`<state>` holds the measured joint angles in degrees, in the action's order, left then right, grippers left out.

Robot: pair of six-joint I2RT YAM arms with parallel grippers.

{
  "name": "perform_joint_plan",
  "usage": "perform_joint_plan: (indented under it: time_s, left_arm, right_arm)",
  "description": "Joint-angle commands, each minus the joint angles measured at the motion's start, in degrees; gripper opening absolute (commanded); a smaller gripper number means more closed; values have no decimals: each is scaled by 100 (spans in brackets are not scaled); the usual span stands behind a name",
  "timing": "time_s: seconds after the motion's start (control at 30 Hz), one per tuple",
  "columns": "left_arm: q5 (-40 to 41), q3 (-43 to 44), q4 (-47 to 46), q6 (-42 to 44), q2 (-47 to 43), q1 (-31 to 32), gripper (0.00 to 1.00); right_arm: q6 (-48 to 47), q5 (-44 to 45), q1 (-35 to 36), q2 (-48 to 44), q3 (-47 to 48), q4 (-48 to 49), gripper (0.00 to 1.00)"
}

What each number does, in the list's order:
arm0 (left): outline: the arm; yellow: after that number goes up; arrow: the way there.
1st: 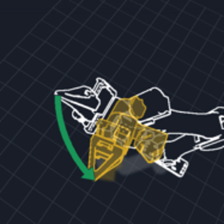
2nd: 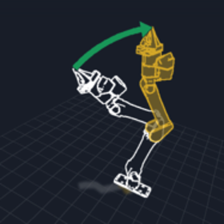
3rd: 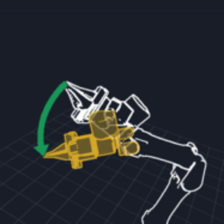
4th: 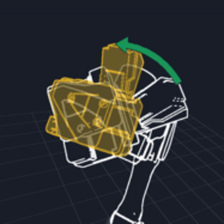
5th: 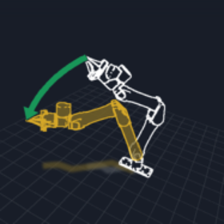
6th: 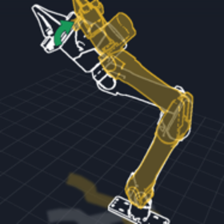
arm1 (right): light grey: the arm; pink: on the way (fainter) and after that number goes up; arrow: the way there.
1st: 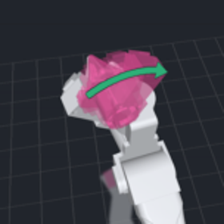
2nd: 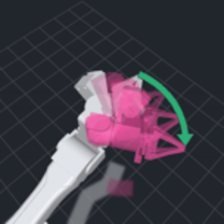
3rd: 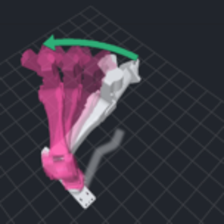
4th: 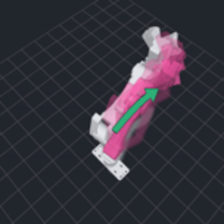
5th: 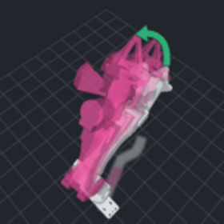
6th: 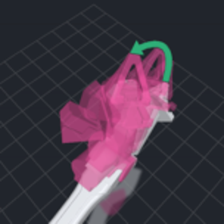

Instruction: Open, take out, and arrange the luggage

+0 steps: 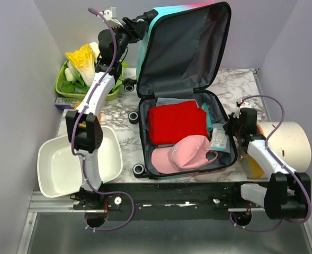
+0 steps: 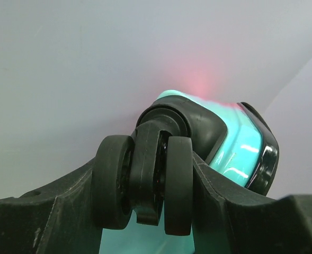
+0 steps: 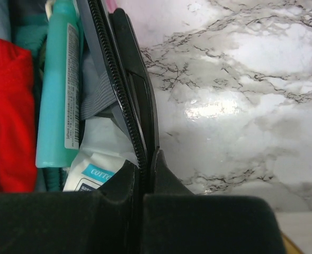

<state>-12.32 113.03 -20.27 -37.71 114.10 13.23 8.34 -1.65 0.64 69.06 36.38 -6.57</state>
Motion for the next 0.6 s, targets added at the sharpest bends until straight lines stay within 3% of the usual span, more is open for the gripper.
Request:
perform_joint_plan:
  time_s: [0.0, 0.13, 0.3, 0.4, 0.43, 0.47, 0.57]
  left_arm:
    - [142, 613, 1298, 678, 1024, 21, 0]
    - [-218, 949, 895, 529, 1386, 30, 0]
    - [-394, 510, 446, 721, 1098, 39, 0]
    - [-114, 675, 672, 827, 1061, 39, 0]
    - [174, 807, 1004, 853, 1079, 30, 7]
    - [255, 1034, 1156, 880, 1096, 30, 24]
    - [667, 1011, 1447, 845, 1018, 30, 55]
  right_arm:
    - [1820, 94, 41, -270, -685, 1121, 1]
    - [2004, 330, 190, 80, -685, 1447, 1]
    - [2259, 613, 225, 371, -676, 1886, 1]
    - [2470, 745, 269, 337, -781, 2185, 1]
    - [2523, 806, 322, 319, -816, 2212, 1]
    - [2550, 841, 357, 302, -843, 2195, 1]
    - [2594, 1017, 393, 91, -887, 2011, 1]
